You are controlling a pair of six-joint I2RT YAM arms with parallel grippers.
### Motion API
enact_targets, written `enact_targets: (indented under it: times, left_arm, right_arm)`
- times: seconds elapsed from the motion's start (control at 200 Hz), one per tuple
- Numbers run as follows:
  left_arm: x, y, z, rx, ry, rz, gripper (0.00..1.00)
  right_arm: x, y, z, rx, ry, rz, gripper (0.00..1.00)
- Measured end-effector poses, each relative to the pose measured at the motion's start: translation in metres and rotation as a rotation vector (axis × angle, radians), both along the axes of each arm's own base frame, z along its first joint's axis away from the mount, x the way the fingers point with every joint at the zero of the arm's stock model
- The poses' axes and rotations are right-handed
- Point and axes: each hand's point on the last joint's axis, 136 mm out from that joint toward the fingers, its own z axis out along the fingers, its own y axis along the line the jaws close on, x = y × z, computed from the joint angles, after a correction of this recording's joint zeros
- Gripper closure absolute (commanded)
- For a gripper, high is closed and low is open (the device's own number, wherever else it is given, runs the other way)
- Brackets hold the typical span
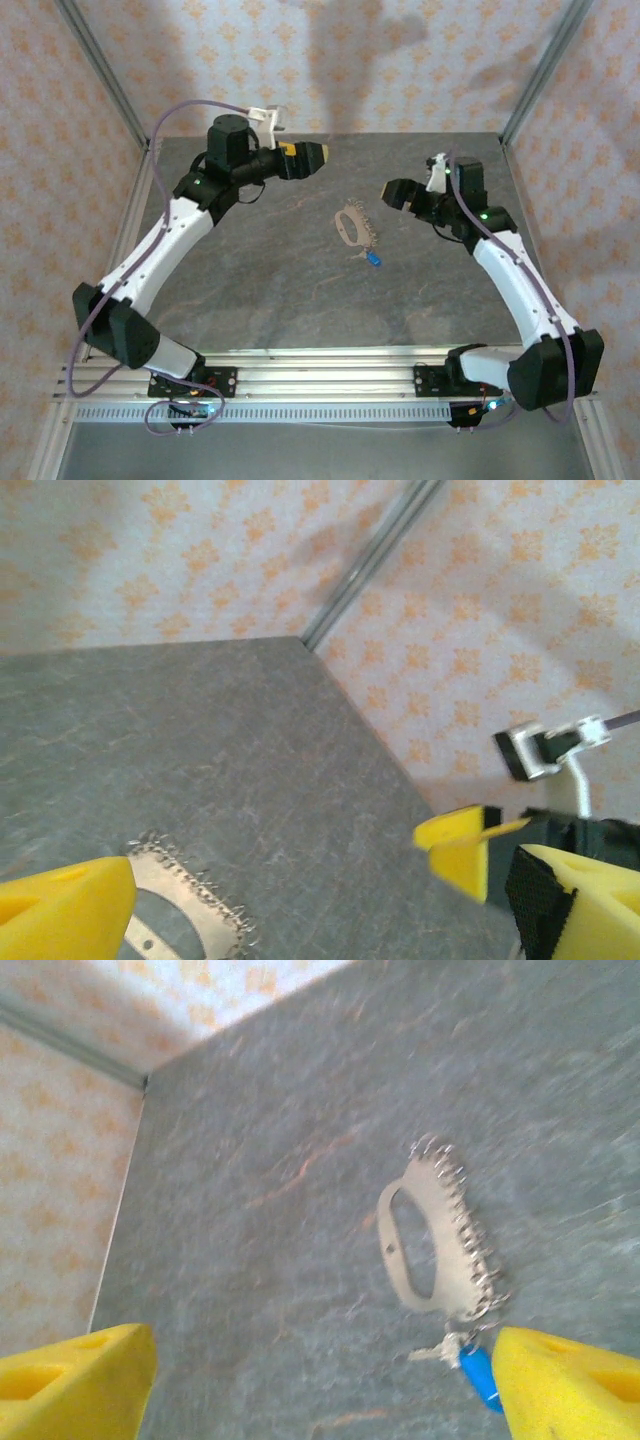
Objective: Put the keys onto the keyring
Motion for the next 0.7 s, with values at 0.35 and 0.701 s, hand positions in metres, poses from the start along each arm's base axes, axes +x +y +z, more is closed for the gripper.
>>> enact_targets:
  times: [0.35,0.701]
  left_arm:
    - [-0.012,0.095,-0.04,0.207,-0.096,0.469,0.0]
    - [-0.013,0.192,-0.133,0.463,-0.061,0.833,0.0]
  right_arm:
    - [0.014,-0.091,-0.003,-0.243,-0.138,-0.417,0.04]
    - [0.022,-0.163,-0.062,-0.472,-0.203,-0.723,0.0]
